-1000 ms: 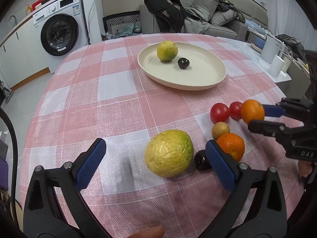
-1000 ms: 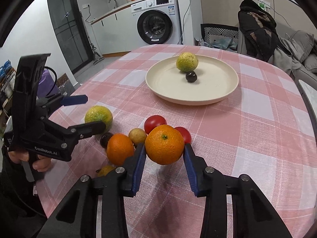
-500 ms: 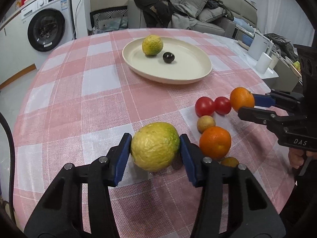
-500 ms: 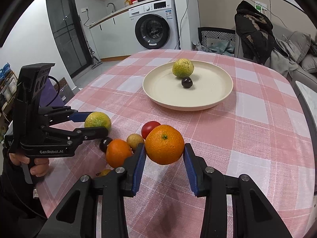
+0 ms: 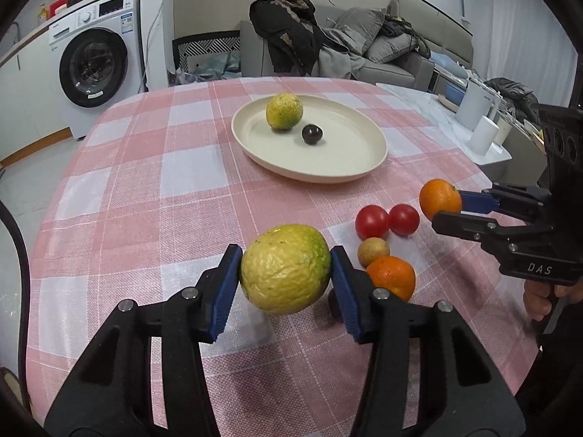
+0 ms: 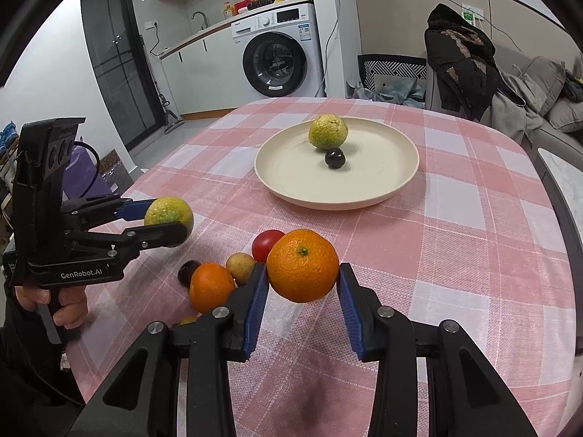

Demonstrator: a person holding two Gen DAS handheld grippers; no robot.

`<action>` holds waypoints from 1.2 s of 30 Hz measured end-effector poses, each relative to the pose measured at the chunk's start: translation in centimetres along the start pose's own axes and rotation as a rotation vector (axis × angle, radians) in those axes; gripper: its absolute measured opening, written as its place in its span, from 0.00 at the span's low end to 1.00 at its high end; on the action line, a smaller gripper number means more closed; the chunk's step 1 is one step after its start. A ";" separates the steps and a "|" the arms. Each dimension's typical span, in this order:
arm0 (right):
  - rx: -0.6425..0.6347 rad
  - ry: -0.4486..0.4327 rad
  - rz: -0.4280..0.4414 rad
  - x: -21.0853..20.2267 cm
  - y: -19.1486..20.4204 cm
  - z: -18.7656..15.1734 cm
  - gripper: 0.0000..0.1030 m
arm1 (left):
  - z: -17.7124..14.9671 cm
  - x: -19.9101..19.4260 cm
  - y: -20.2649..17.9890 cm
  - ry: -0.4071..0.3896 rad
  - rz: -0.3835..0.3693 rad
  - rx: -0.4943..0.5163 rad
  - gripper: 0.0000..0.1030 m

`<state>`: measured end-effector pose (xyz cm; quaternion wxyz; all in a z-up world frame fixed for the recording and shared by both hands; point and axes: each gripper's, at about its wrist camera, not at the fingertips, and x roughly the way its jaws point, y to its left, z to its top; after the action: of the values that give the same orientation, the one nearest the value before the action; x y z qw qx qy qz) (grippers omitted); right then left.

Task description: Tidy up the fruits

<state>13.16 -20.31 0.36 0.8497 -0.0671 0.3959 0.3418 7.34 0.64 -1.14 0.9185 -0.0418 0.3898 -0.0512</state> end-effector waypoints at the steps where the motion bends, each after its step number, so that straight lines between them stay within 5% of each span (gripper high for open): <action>1: 0.002 -0.004 -0.002 0.0 -0.1 0.1 0.39 | 0.1 -0.2 0.1 -0.014 0.000 -0.007 0.45; 14: 0.049 -0.072 -0.041 -1.1 -1.1 0.6 0.39 | 1.3 -2.4 -0.1 -0.131 0.010 -0.040 0.45; 36: 0.117 -0.196 -0.033 -2.9 -3.3 3.2 0.39 | 5.7 -1.5 -1.4 -0.201 0.019 -0.029 0.45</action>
<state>15.97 -23.13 4.14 0.8923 0.0101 0.3290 0.3089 10.36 -0.33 4.02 0.9528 -0.0563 0.2967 -0.0322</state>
